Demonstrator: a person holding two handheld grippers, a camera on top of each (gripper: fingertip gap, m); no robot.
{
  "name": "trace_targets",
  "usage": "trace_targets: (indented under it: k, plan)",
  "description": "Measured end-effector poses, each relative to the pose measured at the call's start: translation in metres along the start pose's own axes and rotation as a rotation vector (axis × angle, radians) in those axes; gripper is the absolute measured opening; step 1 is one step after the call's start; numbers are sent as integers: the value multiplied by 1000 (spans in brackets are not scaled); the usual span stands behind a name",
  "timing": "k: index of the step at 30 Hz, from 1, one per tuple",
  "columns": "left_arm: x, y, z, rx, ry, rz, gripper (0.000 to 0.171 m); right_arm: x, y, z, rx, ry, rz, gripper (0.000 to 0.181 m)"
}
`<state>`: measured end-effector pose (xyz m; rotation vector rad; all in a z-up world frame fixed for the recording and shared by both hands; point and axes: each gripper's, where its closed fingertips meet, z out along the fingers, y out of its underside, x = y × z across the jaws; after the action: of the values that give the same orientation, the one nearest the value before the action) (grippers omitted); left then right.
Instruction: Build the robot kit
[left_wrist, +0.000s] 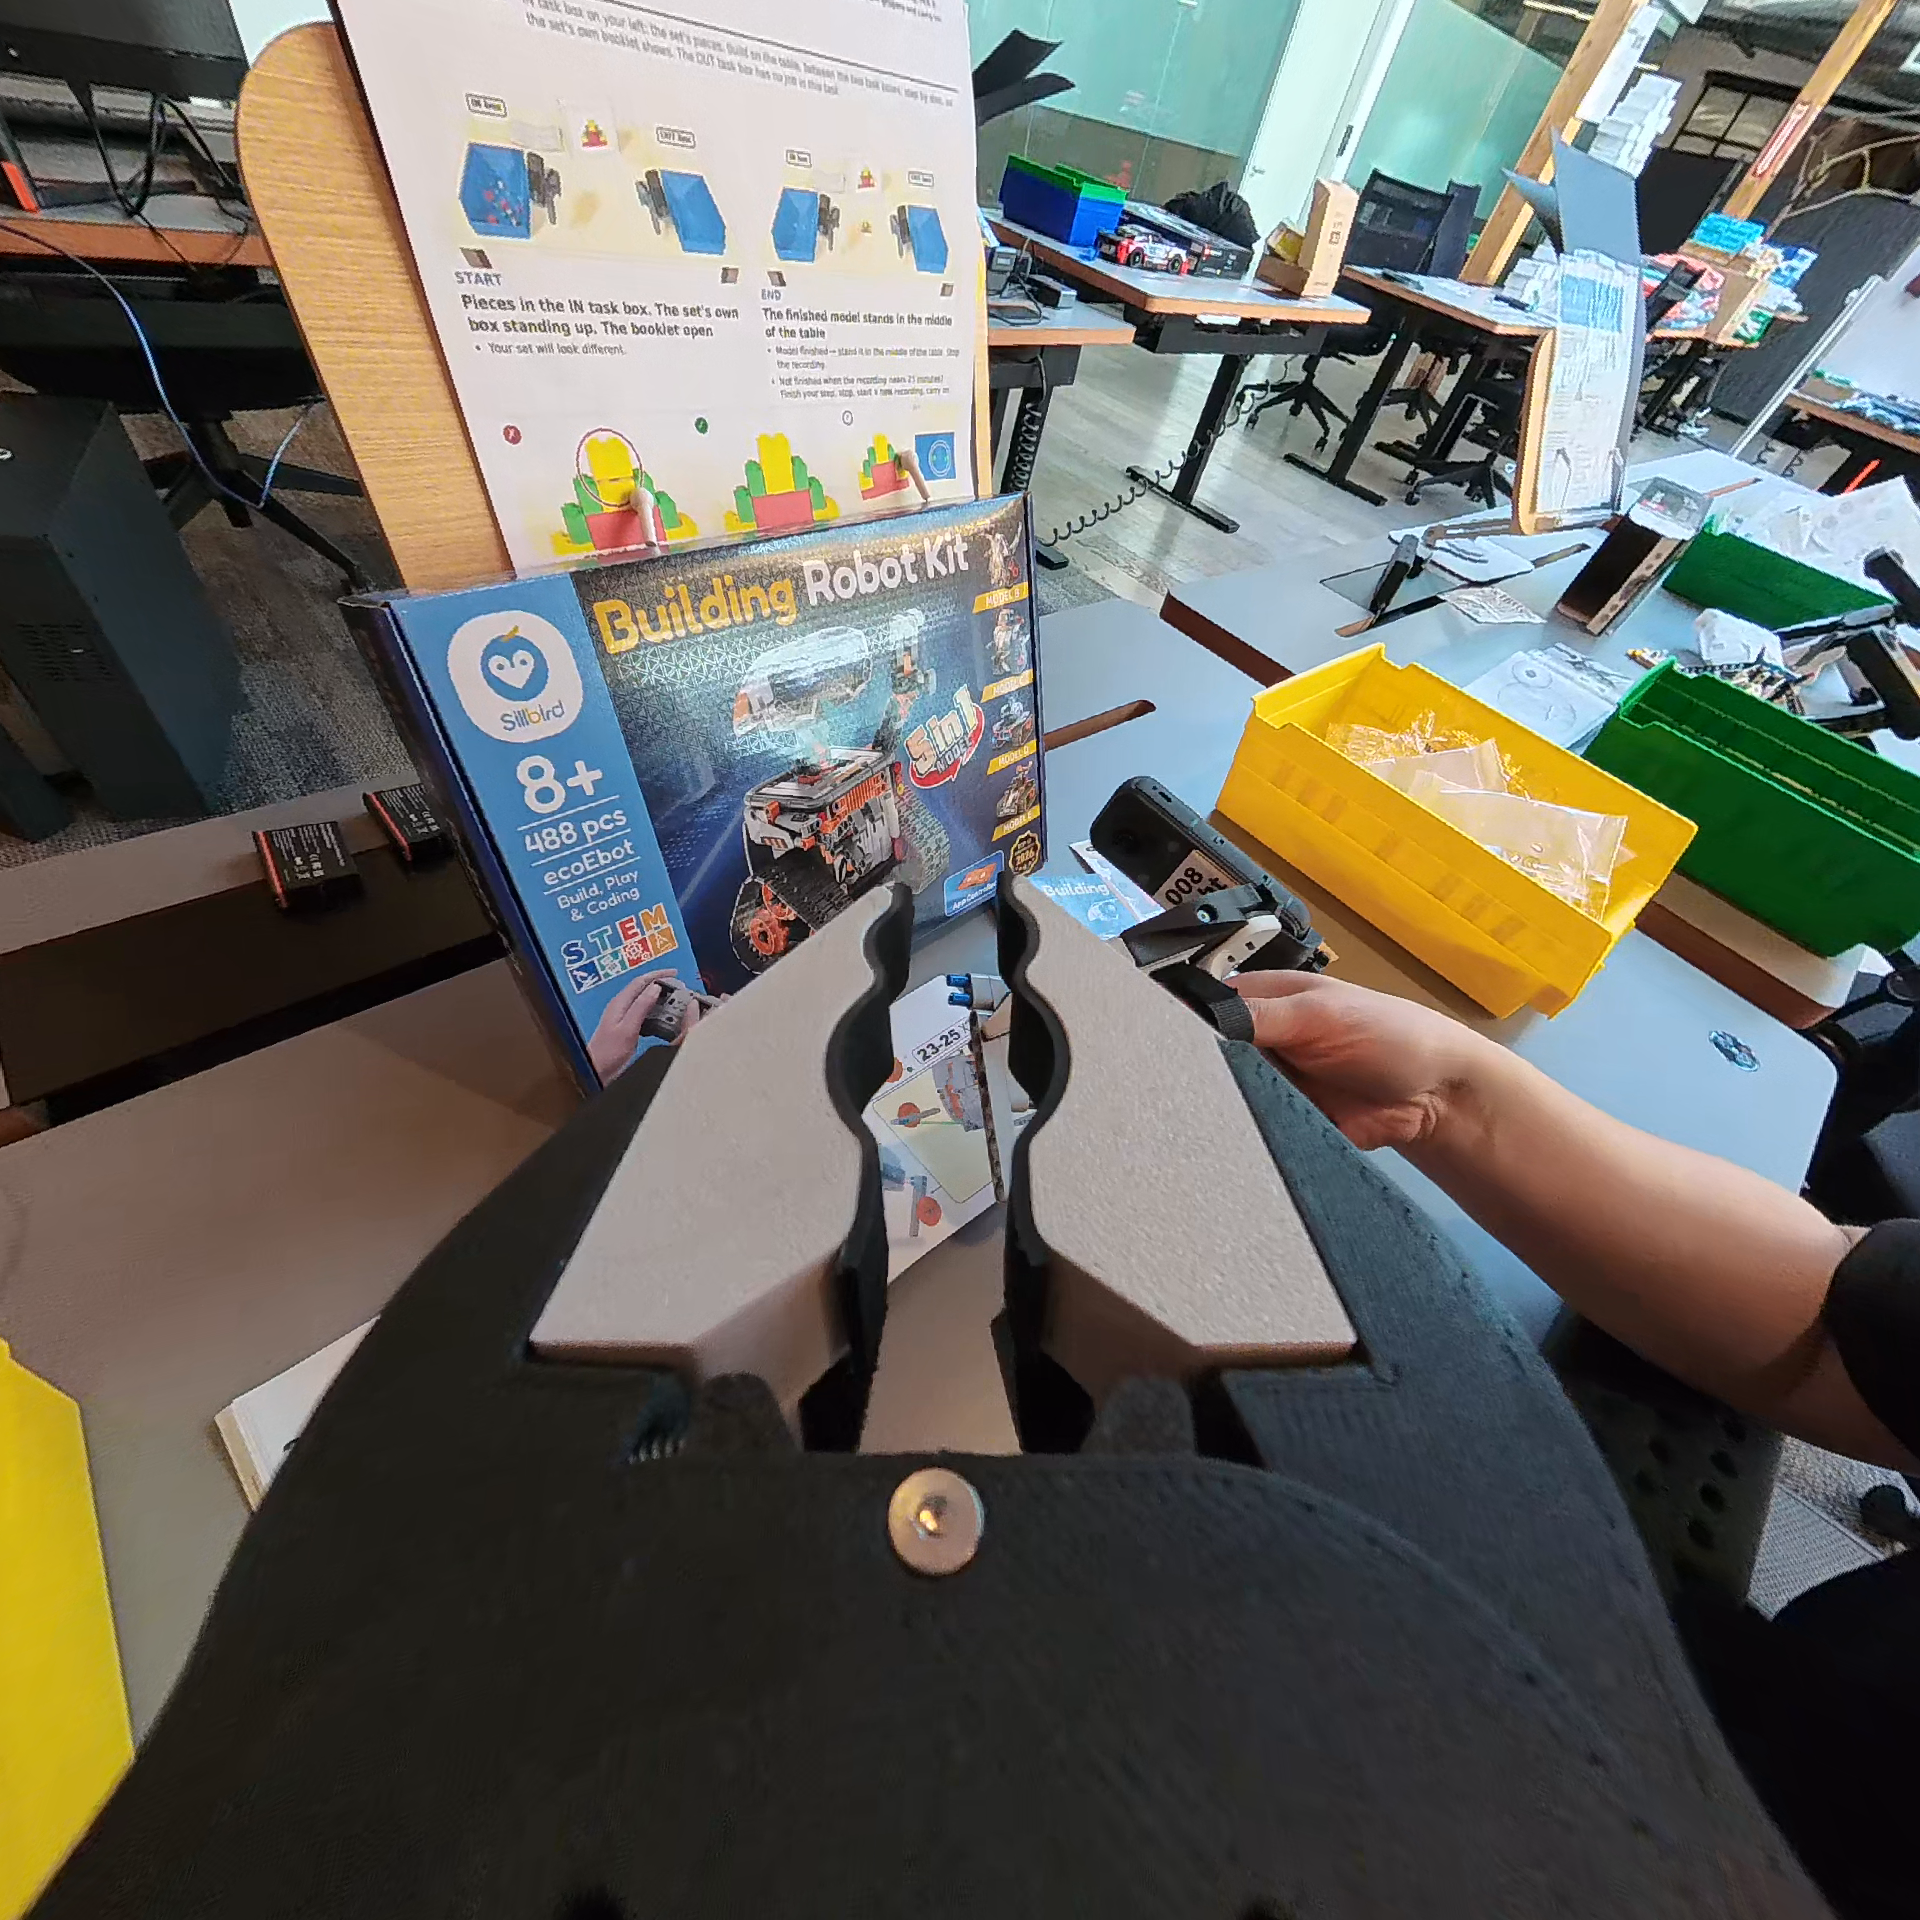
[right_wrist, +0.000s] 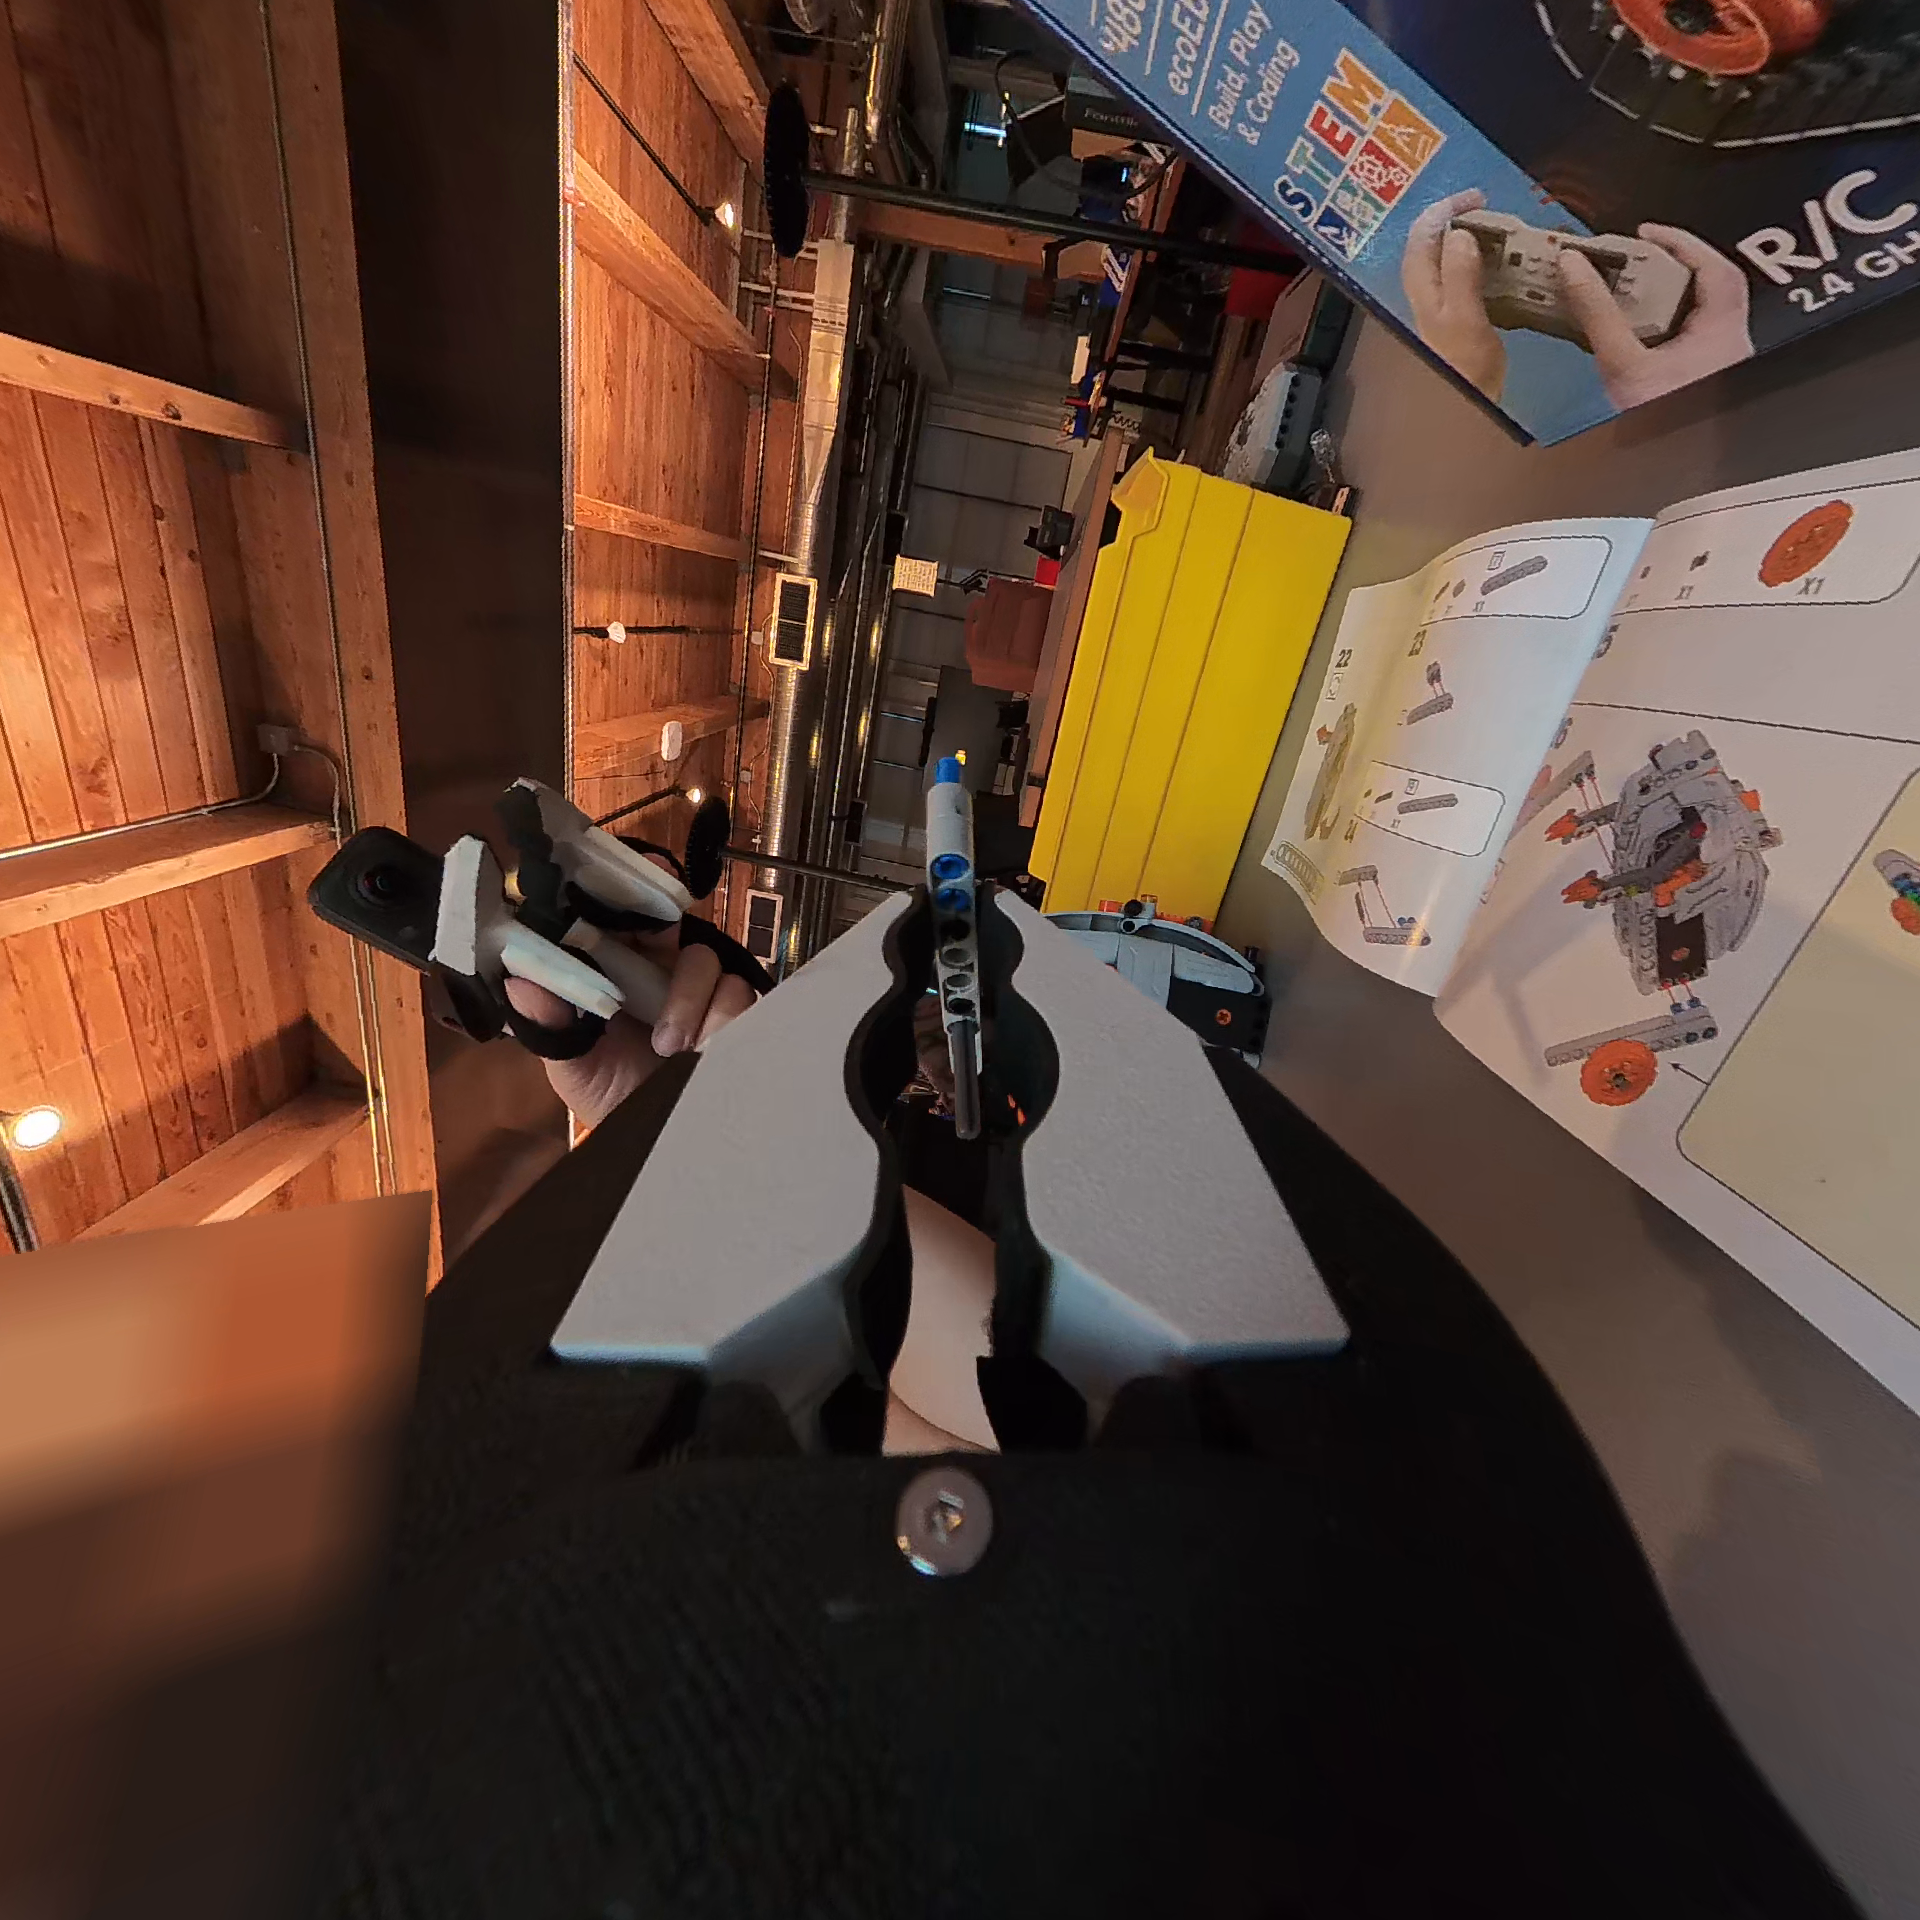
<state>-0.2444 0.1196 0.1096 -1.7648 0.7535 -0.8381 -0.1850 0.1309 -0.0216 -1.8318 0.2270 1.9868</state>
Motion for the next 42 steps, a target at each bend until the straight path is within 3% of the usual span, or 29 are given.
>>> trace_targets:
  k: [42]
  plan:
    - [0, 16, 7, -94, -7, 5, 15, 4, 5, 2, -18, 40, -37, 5]
